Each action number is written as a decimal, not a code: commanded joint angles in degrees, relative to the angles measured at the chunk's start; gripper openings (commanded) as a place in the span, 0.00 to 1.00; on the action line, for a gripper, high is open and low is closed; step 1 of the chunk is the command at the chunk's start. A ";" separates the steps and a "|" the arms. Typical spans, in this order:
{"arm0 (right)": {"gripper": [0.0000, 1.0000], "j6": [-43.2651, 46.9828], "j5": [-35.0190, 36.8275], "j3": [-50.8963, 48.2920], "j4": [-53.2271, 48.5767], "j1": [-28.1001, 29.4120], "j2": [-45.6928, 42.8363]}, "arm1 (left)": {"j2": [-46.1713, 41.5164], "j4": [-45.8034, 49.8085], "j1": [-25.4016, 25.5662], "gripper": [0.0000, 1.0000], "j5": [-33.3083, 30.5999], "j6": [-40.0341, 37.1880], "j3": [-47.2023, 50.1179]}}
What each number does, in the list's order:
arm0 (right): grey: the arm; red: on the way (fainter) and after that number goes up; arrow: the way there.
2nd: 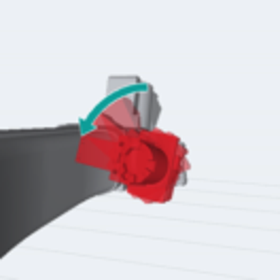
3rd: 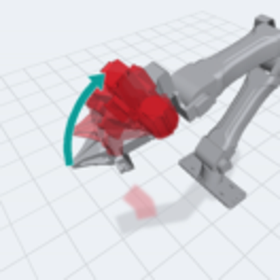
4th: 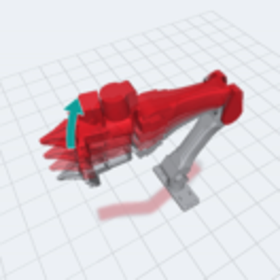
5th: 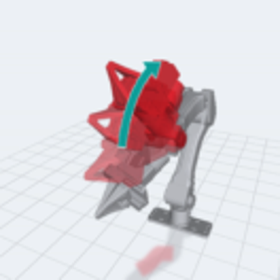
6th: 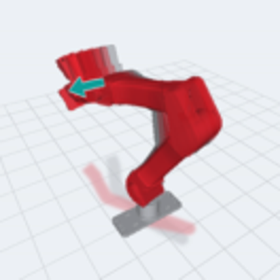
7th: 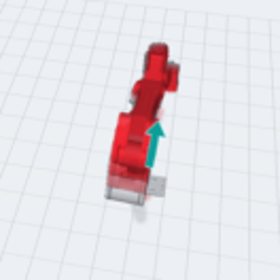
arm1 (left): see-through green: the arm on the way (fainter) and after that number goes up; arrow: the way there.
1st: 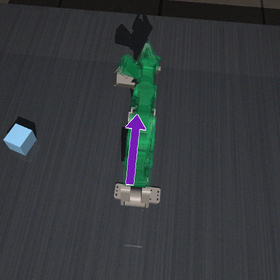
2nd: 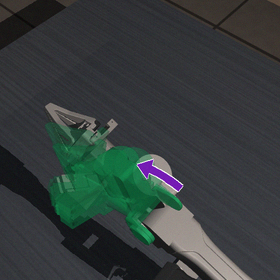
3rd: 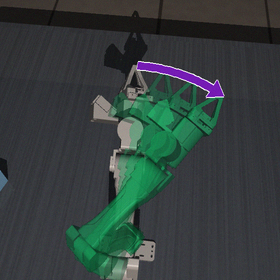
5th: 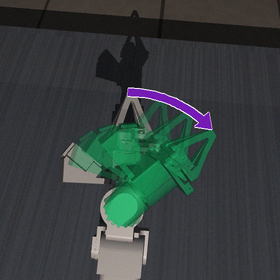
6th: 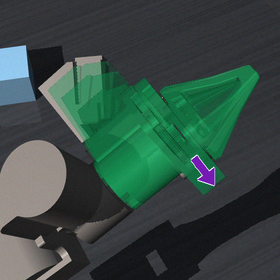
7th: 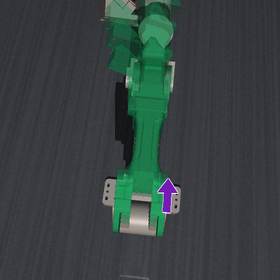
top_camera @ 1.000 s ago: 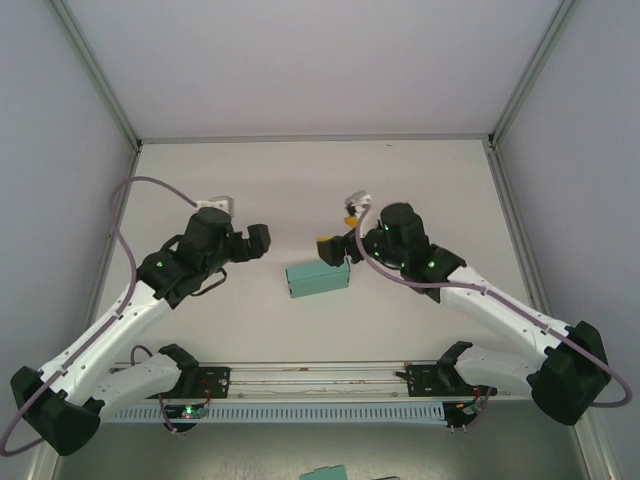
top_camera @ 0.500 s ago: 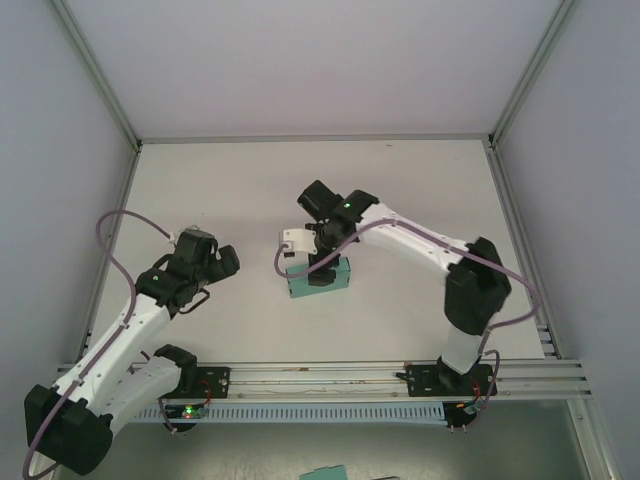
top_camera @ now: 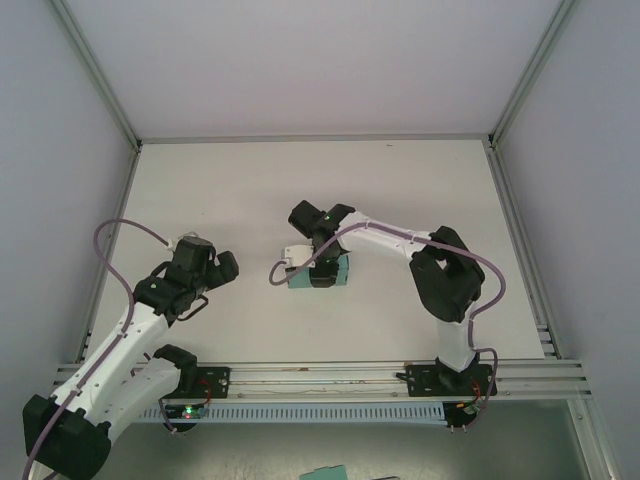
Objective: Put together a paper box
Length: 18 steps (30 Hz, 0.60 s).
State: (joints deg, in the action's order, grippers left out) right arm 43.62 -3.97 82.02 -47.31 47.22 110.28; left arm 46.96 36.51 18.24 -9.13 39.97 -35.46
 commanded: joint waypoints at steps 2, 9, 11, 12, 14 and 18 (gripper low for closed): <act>0.47 -2.75 5.18 -2.78 5.54 1.25 -4.27 | -0.89 0.67 -0.90 1.00 -0.91 0.25 0.26; 0.49 -5.72 30.58 -10.97 25.34 3.32 -9.69 | -3.04 0.79 -0.92 1.00 -0.37 0.75 0.78; 0.44 -2.61 36.49 -15.02 34.17 3.19 -10.34 | -3.79 0.75 -0.91 1.00 -0.54 0.81 1.01; 0.42 -1.24 37.97 -16.26 36.74 3.05 -10.09 | -4.05 0.81 -0.99 1.00 -0.63 0.79 0.95; 0.44 0.46 41.32 -18.12 42.66 3.01 -8.99 | -4.50 1.19 -0.95 1.00 -0.81 0.80 0.84; 0.52 6.05 45.05 -22.10 54.87 2.85 -6.24 | -5.12 1.26 -0.97 1.00 -1.16 0.82 0.70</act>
State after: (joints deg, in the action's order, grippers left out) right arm 44.80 33.26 61.91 -5.89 50.09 102.17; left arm 42.65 36.56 18.24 -9.13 39.97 -35.20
